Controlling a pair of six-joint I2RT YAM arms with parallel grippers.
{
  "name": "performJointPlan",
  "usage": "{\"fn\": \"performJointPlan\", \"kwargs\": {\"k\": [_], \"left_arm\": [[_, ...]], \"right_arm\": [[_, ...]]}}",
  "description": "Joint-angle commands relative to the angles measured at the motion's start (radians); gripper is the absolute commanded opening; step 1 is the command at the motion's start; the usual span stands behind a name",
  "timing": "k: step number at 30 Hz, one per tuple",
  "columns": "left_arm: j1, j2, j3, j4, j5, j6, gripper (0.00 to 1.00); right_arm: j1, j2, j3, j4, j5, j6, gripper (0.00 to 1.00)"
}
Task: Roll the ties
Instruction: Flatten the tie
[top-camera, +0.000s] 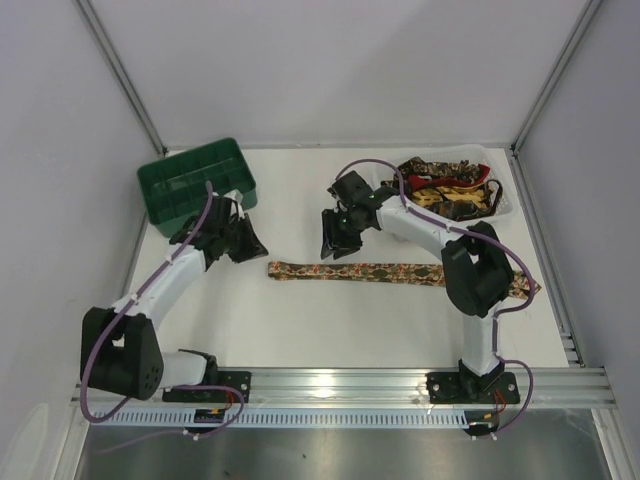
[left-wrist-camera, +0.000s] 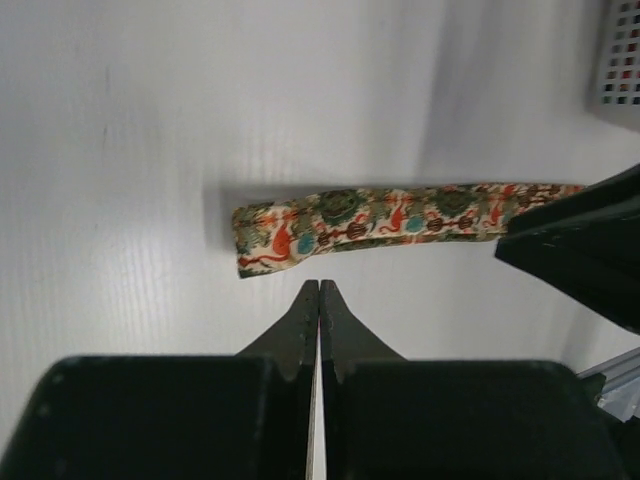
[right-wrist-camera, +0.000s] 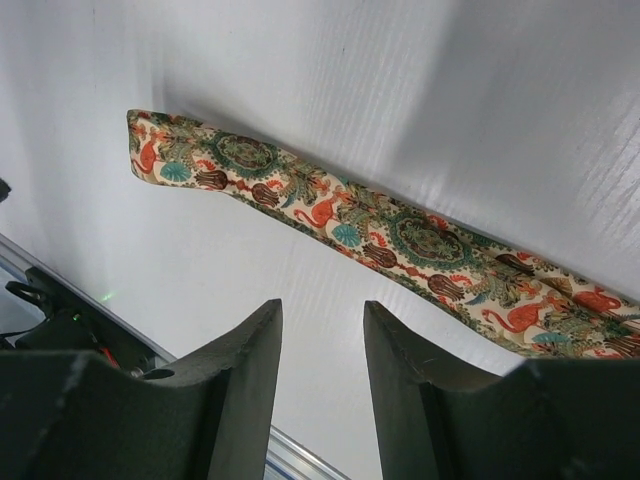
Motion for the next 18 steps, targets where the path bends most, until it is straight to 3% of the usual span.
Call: {"fn": "performJointPlan", "kwargs": {"k": [1,6,10,18], "left_arm": [[-0.015,0.039,0.003,0.071,0.064,-0.05,0.01],[-0.032,0.196,0.001,0.165,0.191,-0.063,0.0],[-0.023,0.28,0.001,0.188,0.176,-0.042,0.0],[0.035,0.303,-0.066,0.17,0.124,0.034,0.0]], "right_arm": [[-0.012,-0.007,0.006,0.016,-0.016,0.025,0.45],[-0.037,-0.011,-0.021,0.041,-0.042,0.04,0.45],[-0.037,0.015,-0.026,0.062,-0.077,0.065,0.45],[-0.011,0.076,-0.032,0.108,-0.118,0.097,0.45]]}}
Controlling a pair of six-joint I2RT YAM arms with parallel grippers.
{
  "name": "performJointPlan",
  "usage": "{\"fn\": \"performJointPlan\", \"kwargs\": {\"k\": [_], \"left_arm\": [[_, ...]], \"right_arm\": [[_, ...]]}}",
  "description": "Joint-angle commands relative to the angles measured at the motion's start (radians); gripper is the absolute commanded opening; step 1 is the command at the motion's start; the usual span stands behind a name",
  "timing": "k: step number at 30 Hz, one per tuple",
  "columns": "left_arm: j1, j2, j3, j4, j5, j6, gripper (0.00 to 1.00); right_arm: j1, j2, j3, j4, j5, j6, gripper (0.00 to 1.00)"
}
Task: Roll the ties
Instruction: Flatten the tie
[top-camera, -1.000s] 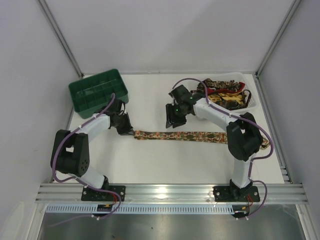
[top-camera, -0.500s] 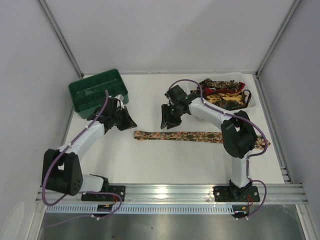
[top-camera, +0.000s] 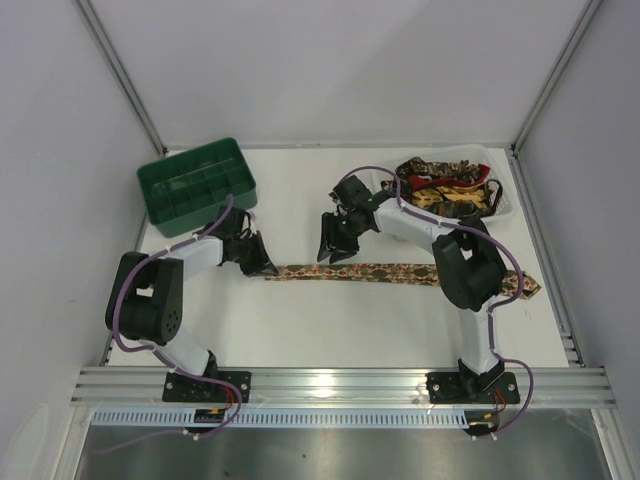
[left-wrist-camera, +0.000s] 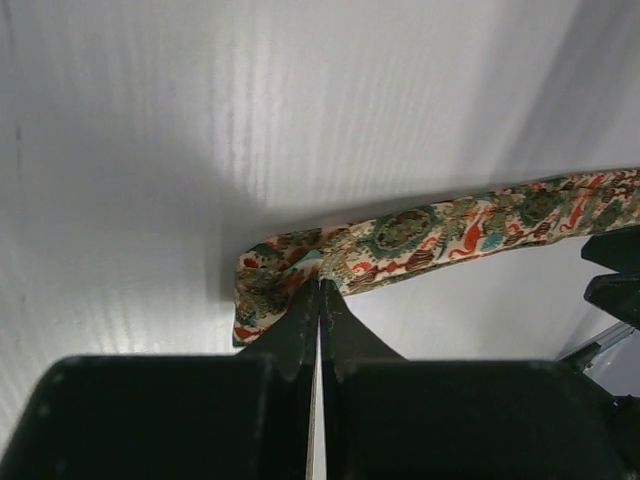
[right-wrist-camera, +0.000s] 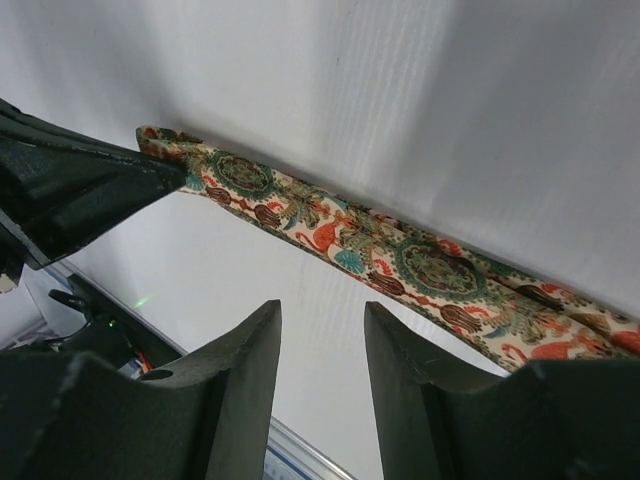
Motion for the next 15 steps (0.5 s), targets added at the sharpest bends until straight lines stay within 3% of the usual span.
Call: {"fn": "performJointPlan", "kwargs": {"k": [1,10,15], "left_arm": [[0.025,0.011,-0.041,0.028,-0.019,0.057,0.0],[0.046,0.044,-0.094,0.07,-0.036,0.089,0.0],[0.045,-0.069,-0.11,0.013,-0.033,0.086,0.0]], "right_arm": [[0.018,0.031,0.002,0.042,-0.044,0.027,0.45],[0.04,0.08,0.052,0.07,-0.08,0.027,0.43],[0.073,0.107,0.088,0.076,-0.094,0.039,0.33]]}}
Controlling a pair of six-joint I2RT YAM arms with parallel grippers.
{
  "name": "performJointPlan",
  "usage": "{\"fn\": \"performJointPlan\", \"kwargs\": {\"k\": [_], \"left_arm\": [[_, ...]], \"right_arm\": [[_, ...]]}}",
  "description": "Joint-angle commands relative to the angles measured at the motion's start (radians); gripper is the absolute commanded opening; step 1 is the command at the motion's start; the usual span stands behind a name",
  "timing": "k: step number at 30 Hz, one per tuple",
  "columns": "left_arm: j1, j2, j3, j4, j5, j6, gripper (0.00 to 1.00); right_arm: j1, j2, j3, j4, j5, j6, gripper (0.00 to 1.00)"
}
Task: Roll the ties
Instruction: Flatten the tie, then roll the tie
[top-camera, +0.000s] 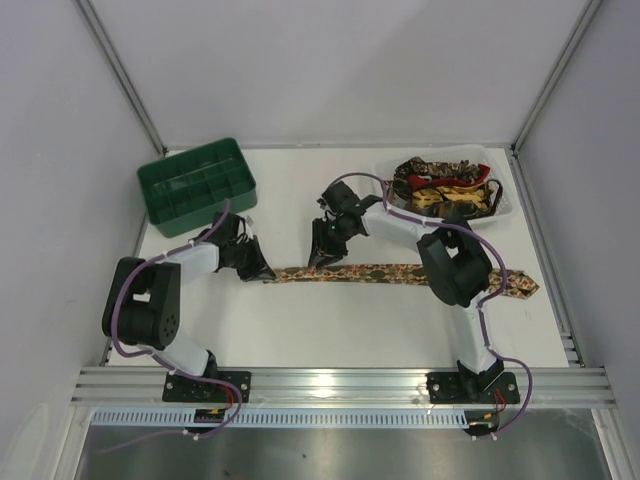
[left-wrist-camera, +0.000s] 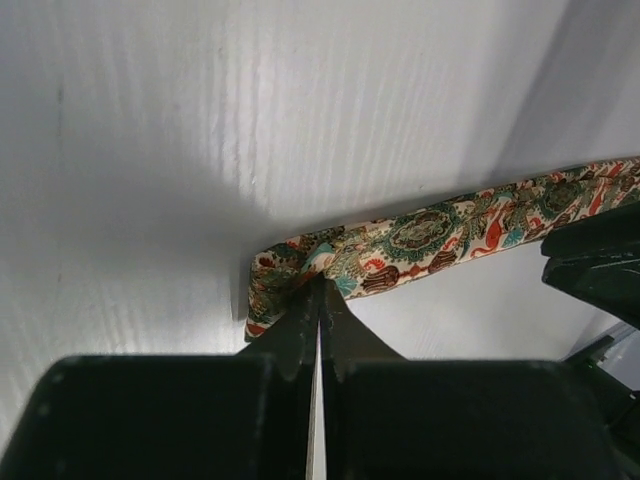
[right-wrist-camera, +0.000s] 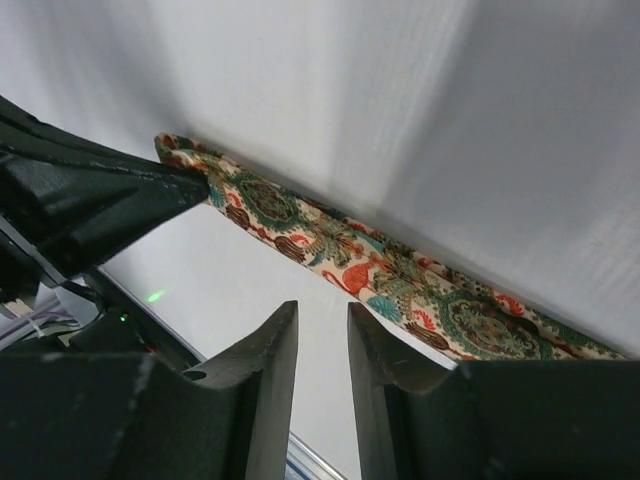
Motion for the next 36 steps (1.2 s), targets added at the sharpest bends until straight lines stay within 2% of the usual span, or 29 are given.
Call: {"fn": "performJointPlan", "kwargs": {"k": [1,2,6,9,10,11,12,19,23,26,33,36], "left_arm": [[0.006,-0.114,-0.039,-0.052,-0.069,0.043,0.0],[0.006,-0.142,-0.039,-0.07,-0.078,0.037,0.01],[0.006,-0.199,-0.026,-0.106,-0.055,0.022,0.07],[0.006,-0.243,-0.018,-0.135,-0.058,0.019,0.15],[0.006,-0.259,-0.021,-0.139,-0.073,0.019,0.19],[0.007,-0.283,-0.021,-0.151,-0.086,0.022,0.28],[0.007,-0.287,-0.021,-0.159,-0.098,0.025,0.31],[0.046,-0.216,-0.016,-0.171,-0.09,0.048,0.49],[0.07,-0.158,0.005,-0.188,-0.092,0.072,0.52],[0.086,-0.103,0.025,-0.167,-0.042,0.101,0.52],[0.089,-0.066,0.043,-0.124,-0.049,0.111,0.51],[0.09,-0.044,0.043,-0.083,-0.008,0.117,0.5]], "right_arm": [[0.037,0.016,0.055,0.048,-0.034,0.019,0.32],[0.044,0.019,0.055,0.062,-0.037,0.037,0.23],[0.078,0.038,0.072,0.154,-0.064,0.068,0.0],[0.101,0.076,0.092,0.18,-0.086,0.106,0.0],[0.107,0.082,0.092,0.188,-0.087,0.112,0.0],[0.11,0.087,0.09,0.193,-0.079,0.117,0.0],[0.11,0.091,0.084,0.196,-0.07,0.121,0.0],[0.104,0.157,0.069,0.214,-0.057,0.129,0.0],[0.106,0.17,0.029,0.243,-0.061,0.149,0.0],[0.098,0.171,0.015,0.256,-0.067,0.16,0.0],[0.084,0.176,0.013,0.266,-0.102,0.172,0.0],[0.086,0.188,0.015,0.268,-0.119,0.178,0.0]]}}
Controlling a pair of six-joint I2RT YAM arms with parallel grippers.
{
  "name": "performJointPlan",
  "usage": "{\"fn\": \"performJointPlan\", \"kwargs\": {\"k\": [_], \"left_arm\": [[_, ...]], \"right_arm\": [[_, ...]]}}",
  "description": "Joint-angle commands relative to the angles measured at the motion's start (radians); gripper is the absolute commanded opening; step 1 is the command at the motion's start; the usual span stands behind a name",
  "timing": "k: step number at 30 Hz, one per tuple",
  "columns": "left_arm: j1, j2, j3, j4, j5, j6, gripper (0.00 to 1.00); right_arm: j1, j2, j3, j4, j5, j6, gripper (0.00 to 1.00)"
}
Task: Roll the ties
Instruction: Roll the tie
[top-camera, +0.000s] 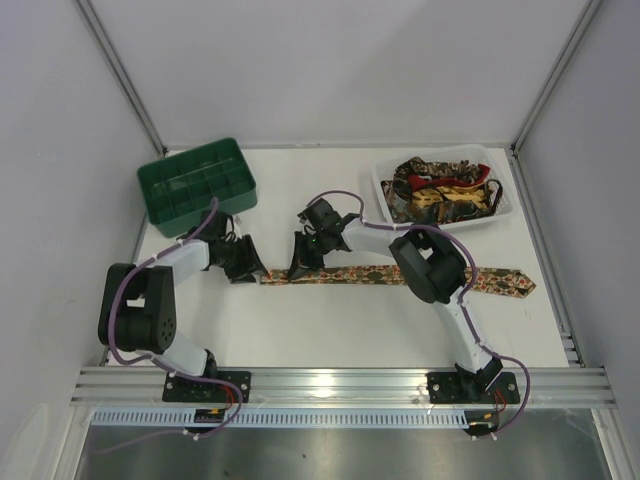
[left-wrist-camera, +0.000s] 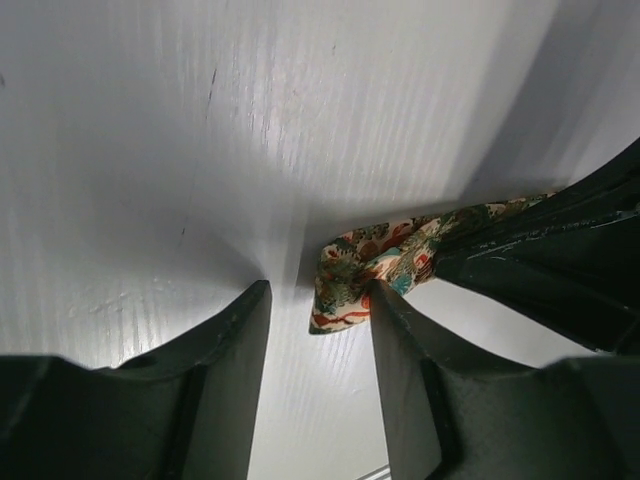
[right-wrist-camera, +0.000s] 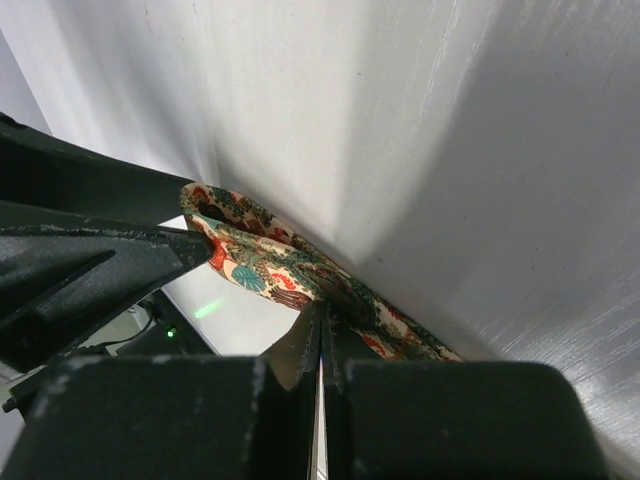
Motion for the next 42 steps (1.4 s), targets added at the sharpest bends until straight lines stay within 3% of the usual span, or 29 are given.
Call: {"fn": "performJointPlan", "kwargs": {"k": [1,7,10,11,14,29,42], "left_arm": [[0.011,0.022,0.03,0.084,0.061,0.031,0.49],[0.011,0.055,0.028,0.076,0.098,0.028,0.41],[0.011,0.049,0.02,0.072,0.092,0.037,0.25],[0.011,0.044,0.019,0.072,0.089,0.04,0.14],[0.011,0.024,0.027,0.048,0.094,0.036,0.01],[0.001,-0.079,0.112,-0.121,0.061,0.034,0.0],[-0.17,-0.033,0.181,-0.092,0.062,-0.104,0.01]], "right_arm": [[-0.005,0.028,-0.009,0.011,-0.009,0.008,0.0],[-0.011,0.034,-0.001,0.019,-0.011,0.017,0.0],[-0.013,0.04,0.006,0.008,-0.009,0.017,0.0],[-0.016,0.039,0.008,0.003,-0.008,0.015,0.0],[-0.016,0.036,0.009,-0.004,0.004,0.011,0.0],[0.012,0.054,0.1,-0.058,0.022,-0.026,0.0],[0.032,0.088,0.051,0.052,-0.075,0.095,0.0]]}}
